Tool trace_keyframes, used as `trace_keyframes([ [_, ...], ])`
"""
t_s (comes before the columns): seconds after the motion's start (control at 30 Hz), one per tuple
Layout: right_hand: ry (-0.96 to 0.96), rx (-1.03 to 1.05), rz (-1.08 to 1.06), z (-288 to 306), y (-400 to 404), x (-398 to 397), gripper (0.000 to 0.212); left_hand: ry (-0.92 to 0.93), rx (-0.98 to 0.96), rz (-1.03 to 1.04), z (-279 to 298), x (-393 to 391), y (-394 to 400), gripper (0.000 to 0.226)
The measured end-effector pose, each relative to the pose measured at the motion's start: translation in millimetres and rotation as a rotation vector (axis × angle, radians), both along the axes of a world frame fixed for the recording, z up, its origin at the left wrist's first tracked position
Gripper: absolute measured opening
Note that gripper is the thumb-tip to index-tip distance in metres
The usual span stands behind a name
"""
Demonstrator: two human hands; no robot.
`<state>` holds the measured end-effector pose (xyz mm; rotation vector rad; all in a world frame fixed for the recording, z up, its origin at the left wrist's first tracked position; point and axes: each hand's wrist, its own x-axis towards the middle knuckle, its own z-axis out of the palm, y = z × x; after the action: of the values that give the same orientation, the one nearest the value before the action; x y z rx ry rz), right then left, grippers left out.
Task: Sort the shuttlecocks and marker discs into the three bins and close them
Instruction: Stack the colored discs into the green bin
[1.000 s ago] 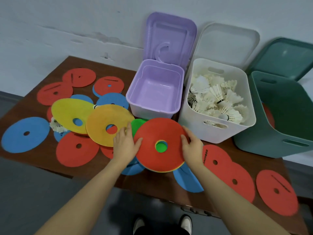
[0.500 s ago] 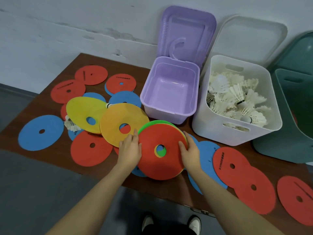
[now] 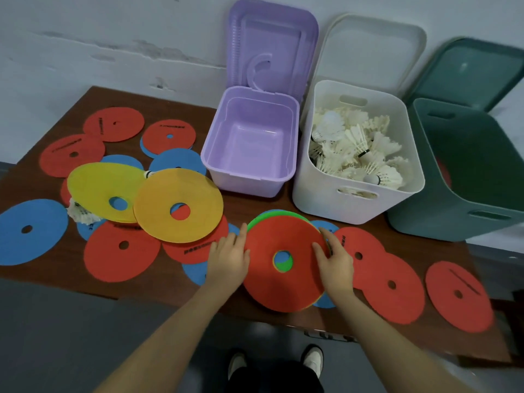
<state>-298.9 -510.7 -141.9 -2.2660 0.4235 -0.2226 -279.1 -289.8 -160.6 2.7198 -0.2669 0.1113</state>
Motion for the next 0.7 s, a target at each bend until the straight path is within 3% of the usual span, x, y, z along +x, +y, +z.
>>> trace_keyframes([
  [0.1,-0.027,-0.093,0.090,-1,-4,-11,0.042,0.047,0.059,0.028,1,-2,-5,0.064],
  [0.27,-0.201,-0.169,0.155,22,0,0,0.042,-0.019,-0.052,0.046,19,2,-7,0.060],
  [0.5,-0.445,-0.177,0.231,90,-17,24,0.042,-0.459,-0.239,0.097,84,23,-18,0.052],
  [0.7,-0.610,-0.030,0.164,154,-57,68,0.042,-0.592,-0.261,0.104,153,77,-67,0.053],
])
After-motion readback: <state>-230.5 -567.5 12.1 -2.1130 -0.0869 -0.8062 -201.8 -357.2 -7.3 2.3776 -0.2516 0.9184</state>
